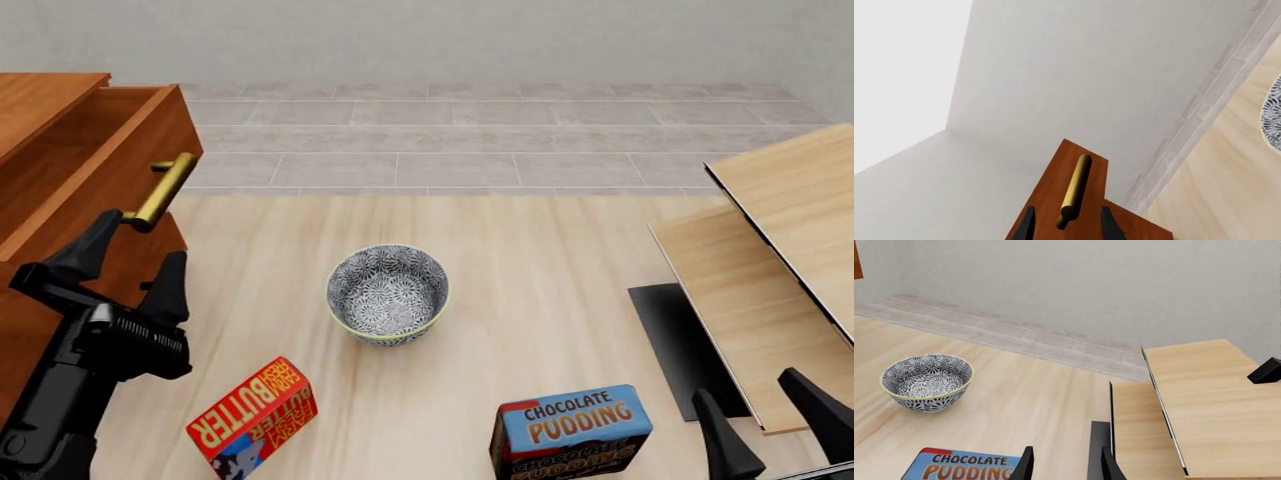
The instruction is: Close the top drawer of the cabinet.
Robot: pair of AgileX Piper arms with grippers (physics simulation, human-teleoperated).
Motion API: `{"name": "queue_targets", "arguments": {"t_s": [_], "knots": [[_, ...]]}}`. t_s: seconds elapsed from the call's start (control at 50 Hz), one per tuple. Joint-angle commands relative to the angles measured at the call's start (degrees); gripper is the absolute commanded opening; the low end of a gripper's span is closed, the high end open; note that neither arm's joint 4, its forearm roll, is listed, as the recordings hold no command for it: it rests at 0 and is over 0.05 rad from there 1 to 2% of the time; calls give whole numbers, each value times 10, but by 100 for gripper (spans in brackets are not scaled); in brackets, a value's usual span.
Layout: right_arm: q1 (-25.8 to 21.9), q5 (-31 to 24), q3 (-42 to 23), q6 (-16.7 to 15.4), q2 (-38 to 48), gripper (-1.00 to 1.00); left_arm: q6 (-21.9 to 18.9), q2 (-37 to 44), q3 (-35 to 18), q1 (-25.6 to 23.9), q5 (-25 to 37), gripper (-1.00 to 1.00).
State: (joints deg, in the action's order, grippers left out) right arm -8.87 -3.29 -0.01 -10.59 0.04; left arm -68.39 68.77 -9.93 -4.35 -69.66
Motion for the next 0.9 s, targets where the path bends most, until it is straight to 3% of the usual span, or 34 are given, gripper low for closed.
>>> {"name": "queue_targets", "arguments": {"t_s": [0.02, 0.9], "knots": [[0, 1, 0, -2, 0, 100, -27, 18, -10, 42, -2, 100], [8, 1, 0, -7, 0, 100, -30, 25, -16, 93, -2, 100]]}}
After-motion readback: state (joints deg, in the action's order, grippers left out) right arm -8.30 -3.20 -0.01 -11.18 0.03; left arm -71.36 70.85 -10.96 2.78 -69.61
